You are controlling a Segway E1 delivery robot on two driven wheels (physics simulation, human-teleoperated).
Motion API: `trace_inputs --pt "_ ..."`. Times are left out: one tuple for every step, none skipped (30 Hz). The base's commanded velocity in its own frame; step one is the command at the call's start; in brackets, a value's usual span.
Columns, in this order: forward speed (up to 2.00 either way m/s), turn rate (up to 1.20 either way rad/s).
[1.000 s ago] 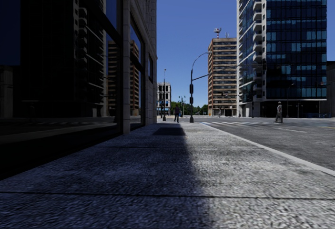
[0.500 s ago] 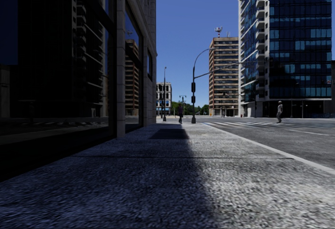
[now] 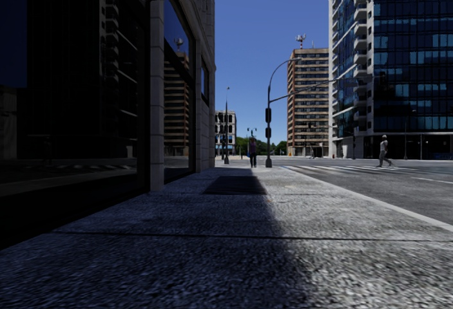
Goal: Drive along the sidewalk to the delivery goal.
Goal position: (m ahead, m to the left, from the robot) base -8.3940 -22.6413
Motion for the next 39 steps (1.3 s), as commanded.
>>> trace_inputs --pt "2.0 0.14" --pt "2.0 0.14" --pt "2.0 0.14" --pt "2.0 0.14" --pt "2.0 0.14" --pt "2.0 0.14" --pt "2.0 0.14" --pt "2.0 0.14" --pt "2.0 0.14" --pt "2.0 0.14" --pt "2.0 0.14" --pt "2.0 0.14" --pt "2.0 0.14" --pt "2.0 0.1" --pt "2.0 0.05" --pt "2.0 0.05" --pt "2.0 0.0" --pt "2.0 0.0" --pt "2.0 0.0" --pt "2.0 0.0" --pt "2.0 0.0" --pt "2.0 0.0" --pt "2.0 0.0" --pt "2.0 0.0" --pt "2.0 0.0" --pt "2.0 0.0" --pt "2.0 0.0" --pt "2.0 0.0" --pt "2.0 0.0" --pt "2.0 0.0" --pt "2.0 0.0" --pt "2.0 0.0" --pt "2.0 0.0" --pt "2.0 0.0" --pt "2.0 0.0" --pt "2.0 0.0" --pt "2.0 0.0" --pt "2.0 0.0" --pt "2.0 0.0"
